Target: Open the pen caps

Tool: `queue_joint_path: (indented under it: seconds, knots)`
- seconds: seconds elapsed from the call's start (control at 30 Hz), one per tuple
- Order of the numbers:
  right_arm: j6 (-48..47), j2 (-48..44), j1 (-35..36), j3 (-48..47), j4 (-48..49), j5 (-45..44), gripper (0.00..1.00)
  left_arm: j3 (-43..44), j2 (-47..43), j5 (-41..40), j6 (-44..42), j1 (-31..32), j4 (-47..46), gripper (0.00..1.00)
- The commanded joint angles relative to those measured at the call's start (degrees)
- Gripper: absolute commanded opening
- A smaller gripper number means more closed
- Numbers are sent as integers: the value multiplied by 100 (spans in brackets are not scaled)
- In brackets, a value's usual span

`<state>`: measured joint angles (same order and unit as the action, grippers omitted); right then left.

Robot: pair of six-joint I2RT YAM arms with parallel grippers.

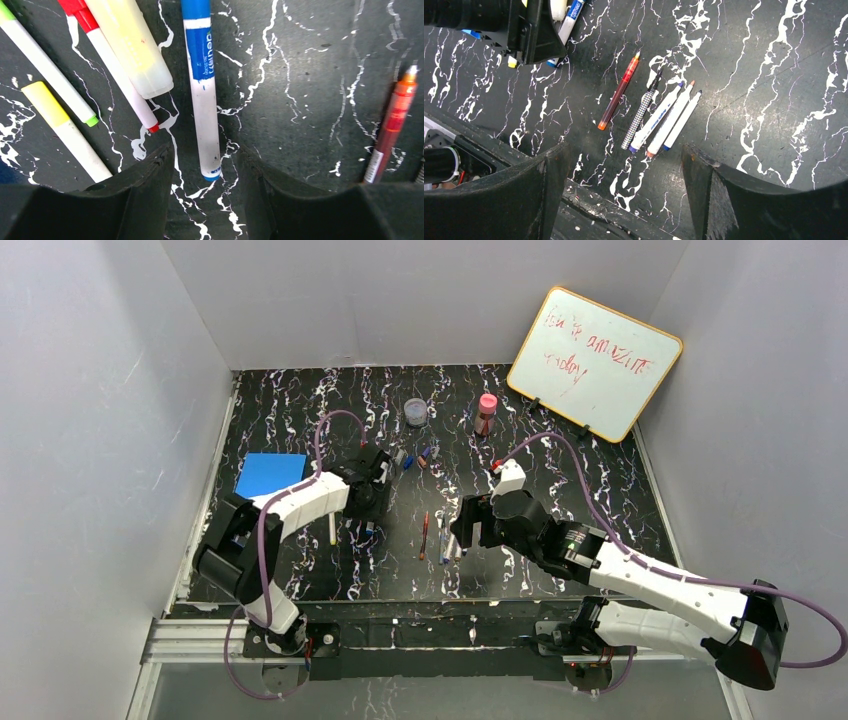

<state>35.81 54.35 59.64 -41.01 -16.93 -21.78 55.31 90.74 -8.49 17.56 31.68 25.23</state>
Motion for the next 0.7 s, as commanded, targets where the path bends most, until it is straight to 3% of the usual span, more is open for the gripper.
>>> queue_joint_path:
  seconds: [0.0, 0.47, 0.67]
  knots:
    - [93, -110, -13, -216, -55, 64, 87, -132, 41, -235, 46, 22, -97, 46]
    - [127, -149, -13, -302, -41, 150, 87, -364, 310, -94, 90, 22, -295, 32]
    - [146, -203, -16, -289, -48, 148, 87, -483, 108, -56, 126, 22, -300, 19]
